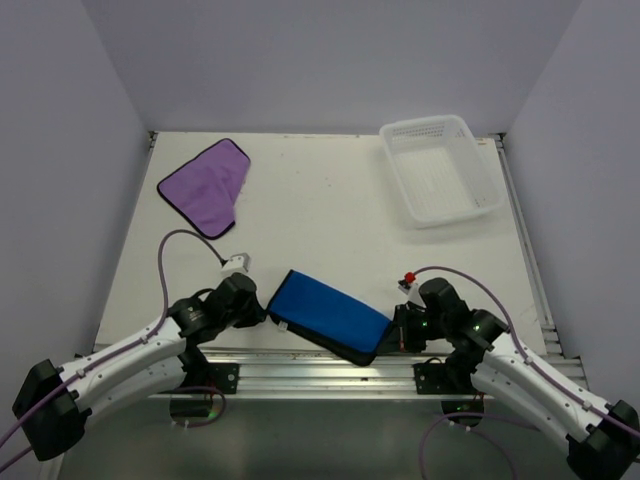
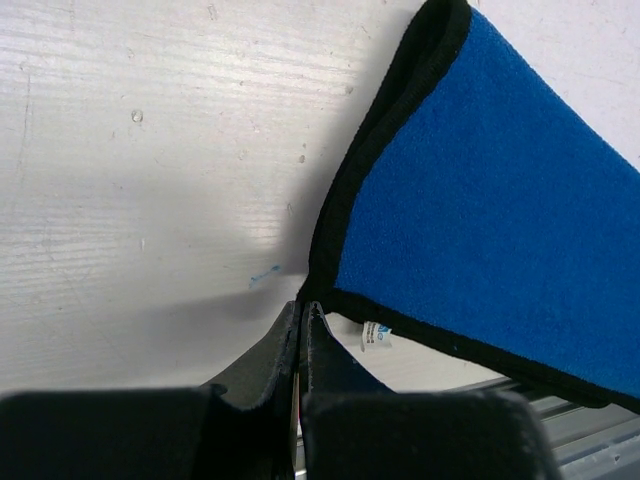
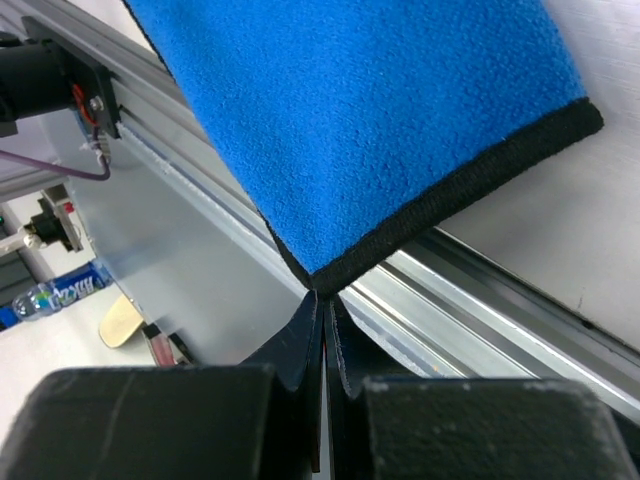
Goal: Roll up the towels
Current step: Fold the towel
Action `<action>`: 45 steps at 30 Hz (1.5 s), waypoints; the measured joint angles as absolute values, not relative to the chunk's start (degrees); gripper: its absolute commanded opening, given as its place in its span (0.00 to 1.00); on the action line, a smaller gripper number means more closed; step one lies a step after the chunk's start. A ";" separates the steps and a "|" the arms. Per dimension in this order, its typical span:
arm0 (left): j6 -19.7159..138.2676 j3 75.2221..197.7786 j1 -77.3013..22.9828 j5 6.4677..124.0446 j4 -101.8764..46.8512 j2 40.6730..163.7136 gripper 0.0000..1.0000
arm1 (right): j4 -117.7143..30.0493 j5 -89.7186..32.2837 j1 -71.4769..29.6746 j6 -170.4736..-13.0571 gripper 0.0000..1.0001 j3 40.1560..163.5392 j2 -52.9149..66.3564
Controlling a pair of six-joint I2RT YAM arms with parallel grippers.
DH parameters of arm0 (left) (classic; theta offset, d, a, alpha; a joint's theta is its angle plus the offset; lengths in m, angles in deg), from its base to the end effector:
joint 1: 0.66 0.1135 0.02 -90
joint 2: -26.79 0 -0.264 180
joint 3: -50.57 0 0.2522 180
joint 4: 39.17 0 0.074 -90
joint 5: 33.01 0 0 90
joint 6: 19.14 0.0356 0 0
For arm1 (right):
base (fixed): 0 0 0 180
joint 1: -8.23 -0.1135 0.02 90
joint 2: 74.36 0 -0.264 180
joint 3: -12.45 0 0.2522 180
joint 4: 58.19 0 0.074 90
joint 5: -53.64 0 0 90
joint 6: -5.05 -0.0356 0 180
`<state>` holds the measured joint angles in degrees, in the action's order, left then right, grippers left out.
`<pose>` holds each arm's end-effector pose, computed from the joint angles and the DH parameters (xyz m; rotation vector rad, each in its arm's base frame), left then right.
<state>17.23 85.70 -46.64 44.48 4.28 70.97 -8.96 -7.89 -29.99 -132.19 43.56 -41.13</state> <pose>0.1070 -0.0996 0.1715 -0.2614 2.5056 -0.4747 0.0814 0.0857 0.1666 -0.0275 2.7495 1.1621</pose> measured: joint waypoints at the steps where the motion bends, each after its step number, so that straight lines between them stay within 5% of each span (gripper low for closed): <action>1: 17.23 85.70 -46.75 44.37 4.28 70.99 0.00 | -8.96 -7.56 -29.99 -132.17 0.00 43.54 -41.39; 12: 17.23 84.52 -47.40 44.63 2.23 72.98 0.00 | -9.36 -5.07 -30.43 -132.04 0.00 41.50 -41.48; 16: 17.23 84.28 -47.58 44.61 1.95 73.33 0.00 | -9.69 -4.83 -30.89 -132.04 0.06 41.50 -41.37; 17: 17.23 84.28 -47.60 44.61 1.86 73.51 0.02 | -9.82 -4.81 -31.06 -132.06 0.16 41.50 -41.30; 21: 17.49 84.23 -47.62 44.57 1.29 74.56 0.23 | -10.32 -4.26 -31.94 -132.09 0.29 41.50 -40.43; 28: 17.69 84.21 -47.62 44.55 -0.24 75.43 0.54 | -10.89 -3.76 -32.81 -132.33 0.31 41.50 -39.92; 38: 17.91 84.58 -47.62 43.10 0.35 73.77 0.55 | -5.75 -10.36 -33.03 -128.78 0.02 50.55 -37.63; 45: 19.13 89.32 -47.62 39.89 0.98 72.87 0.55 | -5.69 -22.45 -33.03 -125.88 0.00 59.71 -26.68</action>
